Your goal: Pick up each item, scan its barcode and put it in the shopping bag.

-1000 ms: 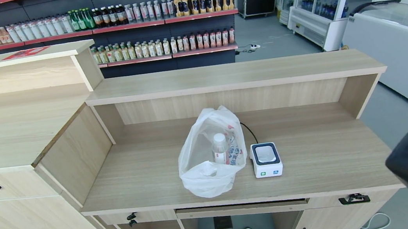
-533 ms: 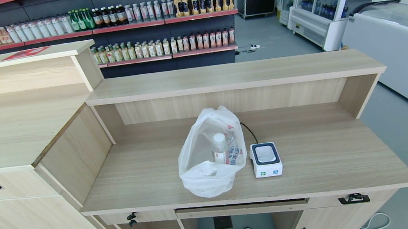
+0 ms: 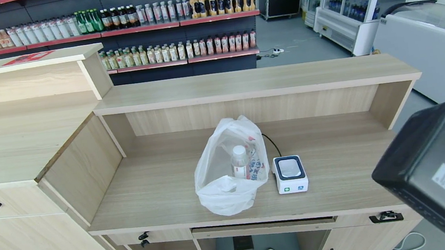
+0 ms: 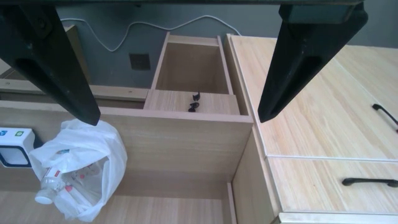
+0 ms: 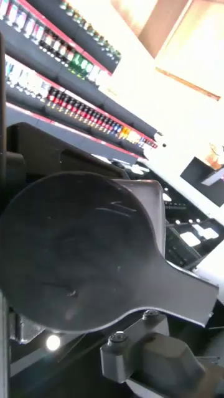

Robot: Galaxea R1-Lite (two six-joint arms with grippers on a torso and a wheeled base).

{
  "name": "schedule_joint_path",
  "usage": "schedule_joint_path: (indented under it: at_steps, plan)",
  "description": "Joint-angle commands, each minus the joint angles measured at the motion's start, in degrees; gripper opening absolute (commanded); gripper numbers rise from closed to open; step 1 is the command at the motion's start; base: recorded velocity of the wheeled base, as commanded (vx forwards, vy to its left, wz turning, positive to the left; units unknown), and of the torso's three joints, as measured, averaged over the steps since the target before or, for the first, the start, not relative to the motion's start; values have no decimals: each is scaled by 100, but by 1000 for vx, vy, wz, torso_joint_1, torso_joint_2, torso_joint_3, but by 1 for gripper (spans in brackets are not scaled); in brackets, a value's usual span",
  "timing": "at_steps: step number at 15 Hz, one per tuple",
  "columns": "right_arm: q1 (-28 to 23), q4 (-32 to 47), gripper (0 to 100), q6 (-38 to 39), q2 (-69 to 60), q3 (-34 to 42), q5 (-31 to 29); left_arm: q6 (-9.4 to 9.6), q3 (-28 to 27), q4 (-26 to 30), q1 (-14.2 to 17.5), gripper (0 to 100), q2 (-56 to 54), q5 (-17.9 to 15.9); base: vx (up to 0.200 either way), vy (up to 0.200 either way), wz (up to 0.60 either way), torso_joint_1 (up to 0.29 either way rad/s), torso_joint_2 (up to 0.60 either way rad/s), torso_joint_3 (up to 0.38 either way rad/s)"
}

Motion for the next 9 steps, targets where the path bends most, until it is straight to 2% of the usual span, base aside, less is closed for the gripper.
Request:
schedule_joint_path:
  at_steps: [1,5,9]
  plan:
    - [119,-8,0,-3,198,-13,2,0,0,0,0,100,0,4,0,0,0,0,0,0]
    - [444,-52,0,-12,462,-92,-7,0,0,0,0,100,0,4,0,0,0,0,0,0]
    - [558,-60,0,-30,409,-128,-130,0,0,0,0,100,0,4,0,0,0,0,0,0]
